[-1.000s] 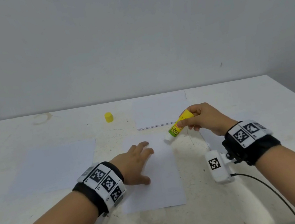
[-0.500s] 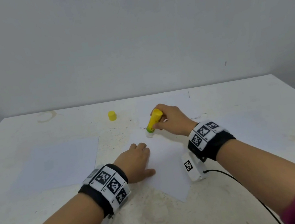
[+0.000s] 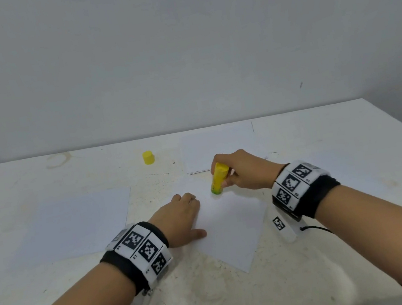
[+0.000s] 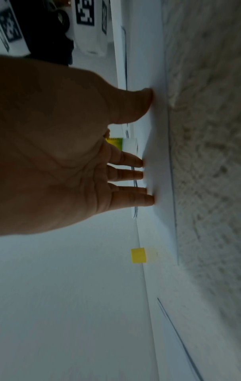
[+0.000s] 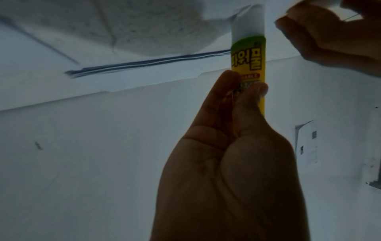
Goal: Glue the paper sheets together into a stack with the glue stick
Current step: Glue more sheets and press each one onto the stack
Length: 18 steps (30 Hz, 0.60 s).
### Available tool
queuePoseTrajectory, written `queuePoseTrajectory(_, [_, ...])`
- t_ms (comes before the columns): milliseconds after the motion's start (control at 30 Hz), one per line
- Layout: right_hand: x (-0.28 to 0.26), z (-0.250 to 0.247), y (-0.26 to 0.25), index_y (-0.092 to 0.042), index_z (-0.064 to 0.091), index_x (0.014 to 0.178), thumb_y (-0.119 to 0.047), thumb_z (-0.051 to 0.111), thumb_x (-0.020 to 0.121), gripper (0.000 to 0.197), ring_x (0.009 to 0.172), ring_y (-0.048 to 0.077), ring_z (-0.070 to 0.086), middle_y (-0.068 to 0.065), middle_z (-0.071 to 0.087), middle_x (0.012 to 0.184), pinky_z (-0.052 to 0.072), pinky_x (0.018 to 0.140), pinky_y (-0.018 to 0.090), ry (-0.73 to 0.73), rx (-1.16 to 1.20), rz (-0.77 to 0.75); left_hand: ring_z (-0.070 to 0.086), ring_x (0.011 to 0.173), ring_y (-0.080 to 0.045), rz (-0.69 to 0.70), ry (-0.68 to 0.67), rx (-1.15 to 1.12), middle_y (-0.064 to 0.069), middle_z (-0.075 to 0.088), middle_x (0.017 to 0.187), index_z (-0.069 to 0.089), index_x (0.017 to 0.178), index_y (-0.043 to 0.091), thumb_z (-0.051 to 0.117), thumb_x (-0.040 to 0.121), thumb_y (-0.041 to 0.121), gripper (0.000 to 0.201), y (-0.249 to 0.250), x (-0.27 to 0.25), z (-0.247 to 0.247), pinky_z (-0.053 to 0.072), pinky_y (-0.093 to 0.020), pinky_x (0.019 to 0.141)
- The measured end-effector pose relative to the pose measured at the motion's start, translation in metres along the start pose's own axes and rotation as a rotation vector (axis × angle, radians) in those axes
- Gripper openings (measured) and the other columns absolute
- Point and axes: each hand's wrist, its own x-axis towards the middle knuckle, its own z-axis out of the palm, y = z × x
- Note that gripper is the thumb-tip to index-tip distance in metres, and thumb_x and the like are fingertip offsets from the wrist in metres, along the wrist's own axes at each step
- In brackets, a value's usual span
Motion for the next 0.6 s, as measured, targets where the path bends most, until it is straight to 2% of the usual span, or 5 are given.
queuePoseTrajectory(133, [-0.028, -0.013, 0.013, -0.017, 0.057, 0.11, -0.014, 0.07, 0.086, 0.028, 0.09, 0.018, 0.063, 0.005, 0.067, 0.103, 0.054, 0.081, 0.034, -0.045, -0.059, 0.007, 0.036, 0.126, -0.022, 0.004, 0.023, -0.026, -0.005, 0.034, 0.144, 0.028, 0.144, 0.012, 0.053, 0.09, 0.054, 0.073, -0.003, 0.003, 0.001, 0.04, -0.036, 0.101])
queuePoseTrajectory(300, [-0.055, -0.028, 0.022, -0.018, 0.058, 0.109, -0.012, 0.07, 0.086, 0.026, 0.085, 0.015, 0.062, 0.003, 0.067, 0.102, 0.053, 0.078, 0.029, -0.094, -0.119, 0.054, 0.033, 0.13, -0.023, 0.031, -0.008, -0.002, -0.004, 0.028, 0.146, 0.005, 0.152, 0.033, 0.055, 0.091, 0.049, 0.081, -0.004, 0.006, -0.003, 0.043, -0.037, 0.098])
queuePoseTrajectory(400, [-0.064, -0.031, 0.024, -0.018, 0.058, 0.107, -0.01, 0.07, 0.085, 0.026, 0.082, 0.012, 0.059, 0.002, 0.066, 0.101, 0.051, 0.075, 0.026, -0.094, -0.122, 0.068, 0.03, 0.133, -0.022, 0.031, -0.045, 0.074, -0.004, 0.022, 0.15, 0.01, 0.152, 0.035, 0.051, 0.095, 0.045, 0.072, -0.005, 0.008, -0.007, 0.043, -0.035, 0.098])
queuePoseTrajectory(500, [-0.067, -0.032, 0.029, -0.018, 0.059, 0.102, -0.011, 0.072, 0.083, 0.025, 0.075, 0.008, 0.056, 0.004, 0.066, 0.096, 0.047, 0.069, 0.019, -0.056, -0.067, 0.111, 0.036, 0.128, -0.02, 0.03, -0.044, 0.103, -0.003, 0.029, 0.145, 0.018, 0.151, 0.035, 0.054, 0.092, 0.049, 0.071, -0.003, 0.007, -0.01, 0.043, -0.033, 0.091])
queuePoseTrajectory(600, [-0.067, -0.035, 0.031, -0.012, 0.061, 0.088, -0.011, 0.078, 0.077, 0.02, 0.07, 0.012, 0.062, 0.011, 0.068, 0.087, 0.052, 0.068, 0.025, 0.096, 0.202, 0.172, 0.048, 0.115, -0.022, -0.019, -0.058, 0.093, -0.004, 0.035, 0.135, 0.026, 0.147, 0.03, 0.059, 0.085, 0.058, 0.076, -0.002, 0.007, -0.01, 0.043, -0.031, 0.079])
